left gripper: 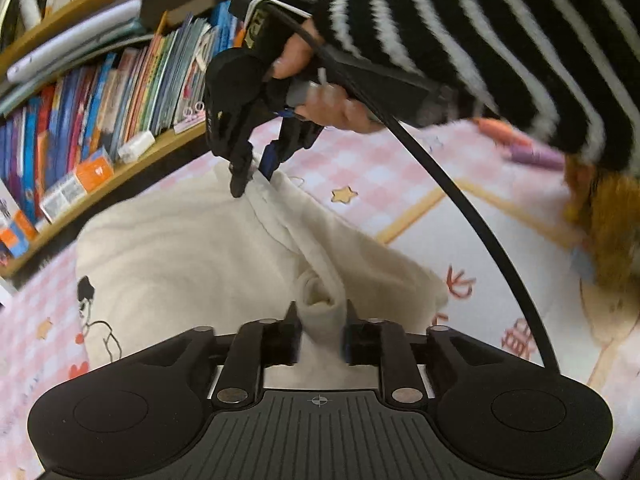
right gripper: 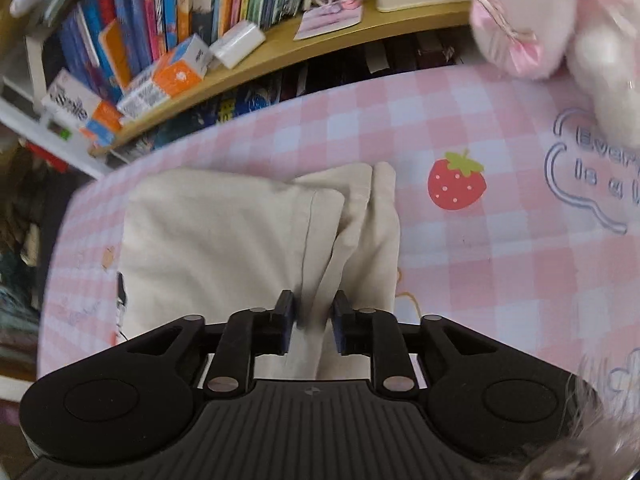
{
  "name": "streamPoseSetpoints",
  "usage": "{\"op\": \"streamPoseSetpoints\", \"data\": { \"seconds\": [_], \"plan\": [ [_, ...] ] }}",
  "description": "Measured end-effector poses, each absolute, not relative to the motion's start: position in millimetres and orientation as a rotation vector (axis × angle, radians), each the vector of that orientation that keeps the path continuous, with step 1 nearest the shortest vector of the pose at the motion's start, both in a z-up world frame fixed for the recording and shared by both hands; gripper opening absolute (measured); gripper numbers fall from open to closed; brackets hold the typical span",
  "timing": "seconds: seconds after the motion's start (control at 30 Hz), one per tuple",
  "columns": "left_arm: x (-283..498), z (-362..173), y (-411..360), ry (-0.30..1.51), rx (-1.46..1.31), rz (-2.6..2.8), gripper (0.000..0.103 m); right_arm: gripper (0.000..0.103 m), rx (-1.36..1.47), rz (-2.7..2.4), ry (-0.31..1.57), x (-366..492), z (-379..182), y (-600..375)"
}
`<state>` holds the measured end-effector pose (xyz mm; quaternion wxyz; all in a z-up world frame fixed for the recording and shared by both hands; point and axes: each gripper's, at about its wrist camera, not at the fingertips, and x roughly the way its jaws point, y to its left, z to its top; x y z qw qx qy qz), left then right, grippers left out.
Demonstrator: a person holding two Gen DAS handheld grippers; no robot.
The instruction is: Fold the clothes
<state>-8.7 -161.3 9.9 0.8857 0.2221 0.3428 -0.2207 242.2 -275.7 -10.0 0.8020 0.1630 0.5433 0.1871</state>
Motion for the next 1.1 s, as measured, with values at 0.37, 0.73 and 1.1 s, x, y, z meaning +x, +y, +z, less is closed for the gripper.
{"op": "streamPoseSetpoints", "data": {
  "seconds": [0.37, 0.73, 1.1],
  "plan": [
    [-34.4, 15.5, -168.2, 0.55, 0.588, -0.451, 0.003, 0.006, 0.346, 0.485, 1.036, 247.3, 0.7, -279.4],
    [-31.3, 19.8, -165.0, 0.687, 0.487, -0.618, 0.026, 0.037, 0.241, 0.33, 1.057, 237.2, -4.1, -288.5],
    [-30.5, 33.1, -45.5, 0.755, 0.201, -0.317, 0.03, 0.042, 0.203, 0.381, 0.971, 91.8, 52.2, -287.1]
  ]
}}
